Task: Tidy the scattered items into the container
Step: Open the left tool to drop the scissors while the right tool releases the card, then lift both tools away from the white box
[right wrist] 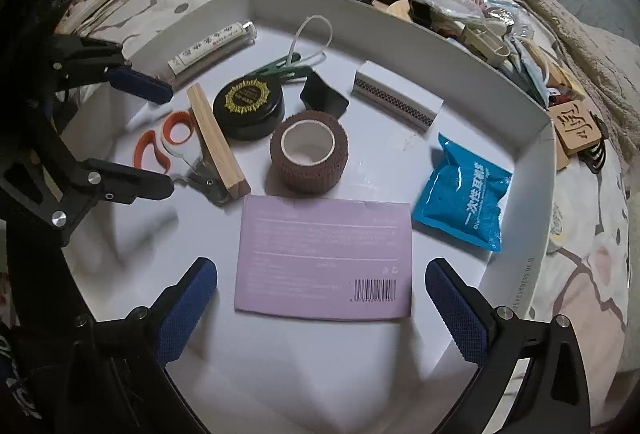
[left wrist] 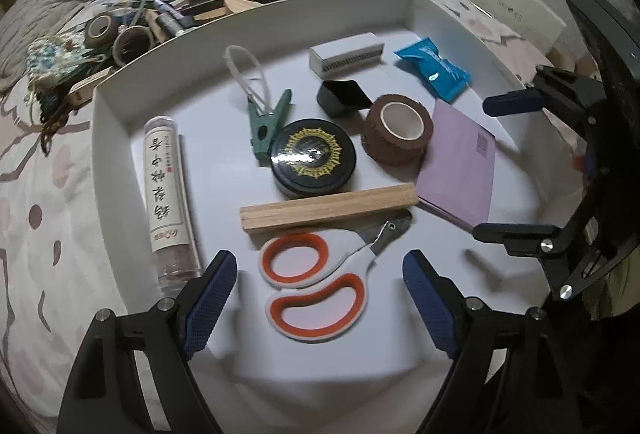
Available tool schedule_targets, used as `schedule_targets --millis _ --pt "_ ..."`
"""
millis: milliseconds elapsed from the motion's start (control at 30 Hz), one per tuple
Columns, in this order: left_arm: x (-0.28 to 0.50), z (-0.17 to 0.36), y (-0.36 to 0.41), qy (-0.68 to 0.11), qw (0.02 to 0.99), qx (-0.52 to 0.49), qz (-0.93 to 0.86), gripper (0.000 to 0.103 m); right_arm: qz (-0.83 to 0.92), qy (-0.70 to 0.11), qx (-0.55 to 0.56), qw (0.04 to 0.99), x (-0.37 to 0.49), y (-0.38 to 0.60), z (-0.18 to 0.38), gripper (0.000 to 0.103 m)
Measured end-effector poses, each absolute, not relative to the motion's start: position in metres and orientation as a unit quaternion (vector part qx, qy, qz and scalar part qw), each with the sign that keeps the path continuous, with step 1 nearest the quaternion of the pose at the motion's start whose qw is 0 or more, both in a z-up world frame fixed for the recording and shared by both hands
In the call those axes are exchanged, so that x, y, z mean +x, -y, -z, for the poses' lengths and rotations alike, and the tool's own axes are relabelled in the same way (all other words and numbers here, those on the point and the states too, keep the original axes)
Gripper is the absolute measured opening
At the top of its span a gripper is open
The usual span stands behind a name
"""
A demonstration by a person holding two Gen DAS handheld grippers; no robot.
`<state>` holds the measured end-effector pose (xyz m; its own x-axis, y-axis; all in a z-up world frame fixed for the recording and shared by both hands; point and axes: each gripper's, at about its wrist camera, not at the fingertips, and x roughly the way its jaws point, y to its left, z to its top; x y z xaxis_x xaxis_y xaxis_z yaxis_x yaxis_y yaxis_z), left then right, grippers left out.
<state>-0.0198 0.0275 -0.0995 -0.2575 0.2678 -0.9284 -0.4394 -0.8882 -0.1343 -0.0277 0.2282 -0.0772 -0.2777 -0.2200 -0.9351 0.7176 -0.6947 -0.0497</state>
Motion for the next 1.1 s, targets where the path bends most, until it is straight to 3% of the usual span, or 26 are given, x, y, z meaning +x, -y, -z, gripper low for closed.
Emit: schedule_targets --millis 167,233,500,1100 --pt "-0.019 0.096 -0.025 -0.066 0.220 -0.559 -0.797 0.086 0.777 -0.216 0.508 0.303 -0.026 -0.231 0.072 0.103" --pt "-0.019 0.095 -0.021 -0.061 0.217 -0.552 -0.803 0.093 0.783 -0.209 0.503 0.300 -0.030 -0.213 0.075 0.103" --pt "-0.030 0.088 -0.035 -0.043 0.195 -0.510 -0.837 0.103 0.815 -0.192 0.465 0.287 -0.026 -0.216 0.066 0.103" --pt "-0.026 0.069 -0.032 -0.030 0.147 -0.417 -0.896 0.103 0.870 -0.118 0.404 0.256 -0.030 -0.235 0.054 0.103"
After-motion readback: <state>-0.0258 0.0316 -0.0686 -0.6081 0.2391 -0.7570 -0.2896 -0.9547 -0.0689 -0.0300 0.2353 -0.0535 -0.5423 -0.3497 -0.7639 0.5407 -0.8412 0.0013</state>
